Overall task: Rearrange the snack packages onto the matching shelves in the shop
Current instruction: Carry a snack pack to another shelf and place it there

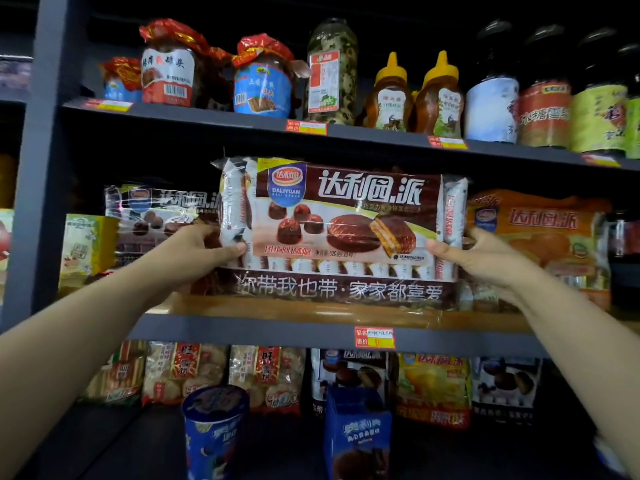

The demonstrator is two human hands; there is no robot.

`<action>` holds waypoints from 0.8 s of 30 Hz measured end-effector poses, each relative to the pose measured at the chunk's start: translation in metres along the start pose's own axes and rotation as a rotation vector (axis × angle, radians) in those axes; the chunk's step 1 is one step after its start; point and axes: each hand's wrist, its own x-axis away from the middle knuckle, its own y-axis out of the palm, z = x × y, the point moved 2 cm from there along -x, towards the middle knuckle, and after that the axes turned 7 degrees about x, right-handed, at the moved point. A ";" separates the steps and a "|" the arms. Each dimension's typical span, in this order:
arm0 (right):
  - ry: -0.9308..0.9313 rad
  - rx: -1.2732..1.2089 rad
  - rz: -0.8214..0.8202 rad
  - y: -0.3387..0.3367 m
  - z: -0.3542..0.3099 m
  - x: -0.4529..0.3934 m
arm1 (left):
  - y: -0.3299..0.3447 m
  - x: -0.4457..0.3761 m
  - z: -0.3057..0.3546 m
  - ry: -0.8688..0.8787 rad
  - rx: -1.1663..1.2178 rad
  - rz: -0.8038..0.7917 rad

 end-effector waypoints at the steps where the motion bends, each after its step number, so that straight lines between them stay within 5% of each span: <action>1: 0.002 0.036 0.002 0.001 -0.001 0.002 | -0.001 -0.002 -0.001 0.000 -0.021 0.002; 9: -0.022 0.085 -0.015 0.011 0.002 0.013 | -0.006 -0.003 -0.005 -0.140 -0.009 -0.038; 16: -0.020 0.034 0.015 0.020 0.006 0.020 | 0.008 0.000 -0.001 -0.032 -0.082 0.004; 24: -0.129 0.130 0.225 0.021 0.000 0.028 | 0.006 0.006 0.004 -0.024 -0.297 -0.052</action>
